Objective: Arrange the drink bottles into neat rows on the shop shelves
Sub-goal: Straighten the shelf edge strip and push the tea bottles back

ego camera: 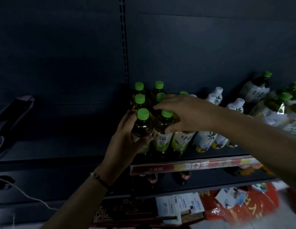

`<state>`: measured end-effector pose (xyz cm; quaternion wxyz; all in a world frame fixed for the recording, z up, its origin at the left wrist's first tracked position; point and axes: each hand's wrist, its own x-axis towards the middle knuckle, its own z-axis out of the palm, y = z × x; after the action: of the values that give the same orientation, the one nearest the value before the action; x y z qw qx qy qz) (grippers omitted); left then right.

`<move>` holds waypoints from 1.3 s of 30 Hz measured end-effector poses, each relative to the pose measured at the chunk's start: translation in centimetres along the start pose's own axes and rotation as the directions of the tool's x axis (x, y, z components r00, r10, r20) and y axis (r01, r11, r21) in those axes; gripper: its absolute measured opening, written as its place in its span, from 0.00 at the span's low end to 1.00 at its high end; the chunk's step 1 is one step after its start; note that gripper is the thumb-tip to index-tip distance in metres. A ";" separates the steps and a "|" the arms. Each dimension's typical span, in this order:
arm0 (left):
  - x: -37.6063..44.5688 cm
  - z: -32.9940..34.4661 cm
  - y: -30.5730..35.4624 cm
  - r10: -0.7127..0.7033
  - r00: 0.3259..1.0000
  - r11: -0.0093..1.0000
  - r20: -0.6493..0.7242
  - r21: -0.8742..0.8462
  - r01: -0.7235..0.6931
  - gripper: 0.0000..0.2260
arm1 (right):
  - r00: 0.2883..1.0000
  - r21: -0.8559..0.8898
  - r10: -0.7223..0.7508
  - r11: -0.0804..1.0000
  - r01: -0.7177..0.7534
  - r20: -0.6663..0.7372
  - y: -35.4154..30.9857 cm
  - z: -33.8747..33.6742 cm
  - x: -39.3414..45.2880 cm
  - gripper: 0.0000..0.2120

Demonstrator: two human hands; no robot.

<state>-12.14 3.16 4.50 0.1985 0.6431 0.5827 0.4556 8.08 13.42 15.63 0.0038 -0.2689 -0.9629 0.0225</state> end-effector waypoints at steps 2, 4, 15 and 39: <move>-0.2 0.0 -0.2 0.007 1.000 1.000 0.013 -0.008 -0.007 0.34 | 0.991 -0.009 0.090 0.996 -0.091 -0.099 0.6 -0.3 -1.0 0.36; -0.4 0.0 -0.2 0.003 0.999 0.999 0.034 0.033 -0.004 0.38 | 0.969 -0.053 0.219 0.973 -0.226 -0.118 1.6 -0.3 -2.2 0.35; -1.1 0.2 0.7 -0.048 0.999 0.985 0.011 0.164 0.046 0.41 | 0.930 0.353 0.358 0.884 -0.308 -0.085 3.0 1.3 -4.3 0.24; 5.0 22.1 11.8 0.145 0.976 0.764 0.161 0.609 -0.214 0.32 | 0.940 0.292 0.339 0.903 -0.316 -0.030 16.7 5.9 -14.5 0.17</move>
<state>12.13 11.04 4.37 -0.0393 0.7481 0.6248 0.2203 28.98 19.97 9.04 0.0771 -0.4242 -0.8898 0.1494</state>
